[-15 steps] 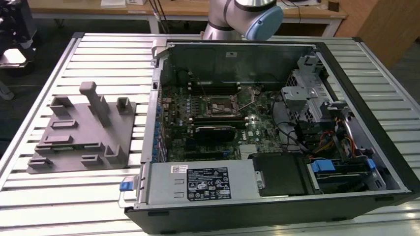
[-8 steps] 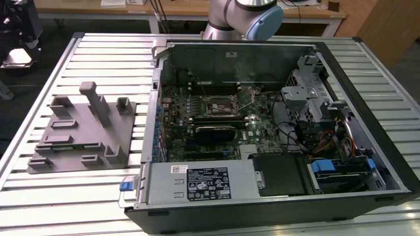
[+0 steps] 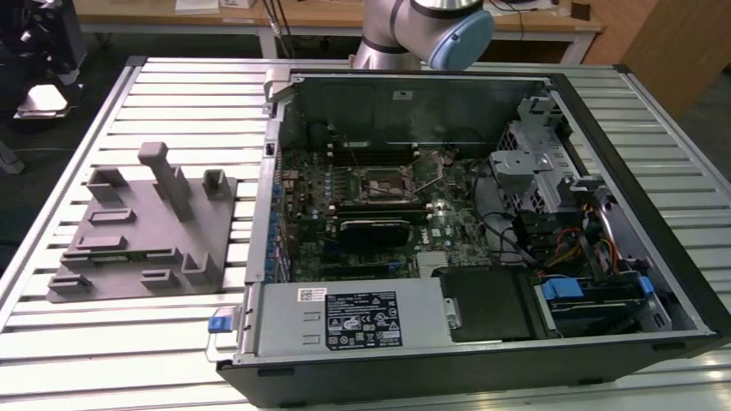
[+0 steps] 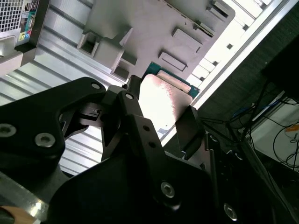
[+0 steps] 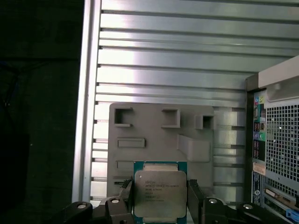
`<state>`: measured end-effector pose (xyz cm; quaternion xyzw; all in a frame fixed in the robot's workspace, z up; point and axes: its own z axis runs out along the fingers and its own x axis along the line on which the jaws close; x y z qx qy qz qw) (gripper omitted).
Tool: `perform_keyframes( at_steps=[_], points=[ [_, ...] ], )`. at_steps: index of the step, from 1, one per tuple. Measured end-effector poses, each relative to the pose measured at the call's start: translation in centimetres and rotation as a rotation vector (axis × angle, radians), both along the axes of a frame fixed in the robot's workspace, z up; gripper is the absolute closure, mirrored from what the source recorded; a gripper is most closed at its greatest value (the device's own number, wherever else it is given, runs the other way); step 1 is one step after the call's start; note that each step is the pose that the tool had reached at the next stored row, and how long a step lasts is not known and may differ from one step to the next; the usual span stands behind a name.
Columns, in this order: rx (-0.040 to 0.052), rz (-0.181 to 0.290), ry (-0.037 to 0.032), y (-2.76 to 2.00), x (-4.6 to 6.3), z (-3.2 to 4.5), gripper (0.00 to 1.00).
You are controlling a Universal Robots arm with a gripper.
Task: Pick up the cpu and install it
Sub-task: 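Pick up the cpu and move it towards the insertion slot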
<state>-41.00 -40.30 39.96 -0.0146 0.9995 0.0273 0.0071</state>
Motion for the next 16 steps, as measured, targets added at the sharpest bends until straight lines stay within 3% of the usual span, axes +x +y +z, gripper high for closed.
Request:
perform_keyframes(
  at_steps=[16],
  points=[
    [0.0,0.0,-0.0001,0.0,1.7,0.0,0.45]
  ],
)
